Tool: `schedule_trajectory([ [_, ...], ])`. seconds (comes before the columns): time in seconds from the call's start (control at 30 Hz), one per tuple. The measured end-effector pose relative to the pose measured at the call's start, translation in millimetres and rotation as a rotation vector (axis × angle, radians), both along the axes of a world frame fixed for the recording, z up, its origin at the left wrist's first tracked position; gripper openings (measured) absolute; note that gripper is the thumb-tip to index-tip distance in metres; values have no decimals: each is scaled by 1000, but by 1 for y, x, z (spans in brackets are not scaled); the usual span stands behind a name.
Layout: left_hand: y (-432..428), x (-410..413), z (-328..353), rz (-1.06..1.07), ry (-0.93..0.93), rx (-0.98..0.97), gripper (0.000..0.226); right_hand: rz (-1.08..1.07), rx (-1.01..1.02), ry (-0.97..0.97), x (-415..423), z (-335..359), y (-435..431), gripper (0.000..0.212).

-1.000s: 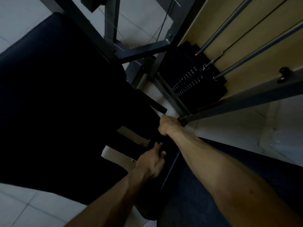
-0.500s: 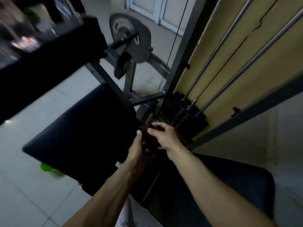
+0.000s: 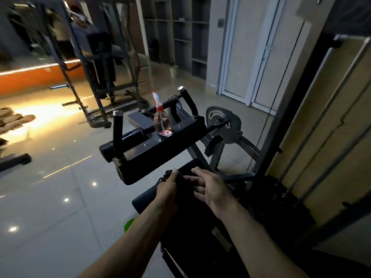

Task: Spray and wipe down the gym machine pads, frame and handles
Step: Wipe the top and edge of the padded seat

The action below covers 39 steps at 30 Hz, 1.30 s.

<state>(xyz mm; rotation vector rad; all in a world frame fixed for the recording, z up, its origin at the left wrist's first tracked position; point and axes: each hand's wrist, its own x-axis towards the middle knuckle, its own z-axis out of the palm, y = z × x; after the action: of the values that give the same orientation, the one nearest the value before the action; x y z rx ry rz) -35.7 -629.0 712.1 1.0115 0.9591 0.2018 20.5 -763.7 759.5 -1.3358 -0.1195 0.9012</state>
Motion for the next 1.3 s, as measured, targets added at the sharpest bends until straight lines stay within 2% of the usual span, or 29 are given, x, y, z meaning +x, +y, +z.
schedule_trajectory([
  [0.1,40,-1,31,74,-38,139,41,45,8,-70,3,15,29,21],
  [0.23,99,10,68,20,-99,316,27,27,-53,-245,27,22,89,20],
  [0.4,188,58,78,-63,-114,372,19,-116,-180,-448,89,14,194,19],
  [0.47,213,79,75,-103,-130,358,16,-149,-241,-537,114,12,231,35],
  [0.53,234,99,70,-151,-129,330,16,-158,-324,-606,139,12,263,62],
  [0.6,250,115,62,-176,-113,294,21,-158,-377,-595,165,11,290,85],
  [0.8,274,145,30,-111,-93,229,28,-161,-411,-578,205,-4,323,129],
  [0.87,272,154,20,-121,-71,293,21,-153,-501,-690,205,-2,318,121],
  [0.97,259,163,18,-137,-83,341,20,-236,-637,-952,191,8,296,92],
  [1.03,240,170,14,-208,-116,408,25,-294,-671,-1001,182,-1,267,86],
  [1.13,200,175,7,-355,-208,453,20,-434,-720,-928,165,-34,205,75],
  [1.2,176,175,-5,-489,-214,432,21,-458,-749,-842,152,-59,165,77],
  [1.3,144,168,-48,-635,-32,356,16,-469,-706,-587,133,-112,114,63],
])
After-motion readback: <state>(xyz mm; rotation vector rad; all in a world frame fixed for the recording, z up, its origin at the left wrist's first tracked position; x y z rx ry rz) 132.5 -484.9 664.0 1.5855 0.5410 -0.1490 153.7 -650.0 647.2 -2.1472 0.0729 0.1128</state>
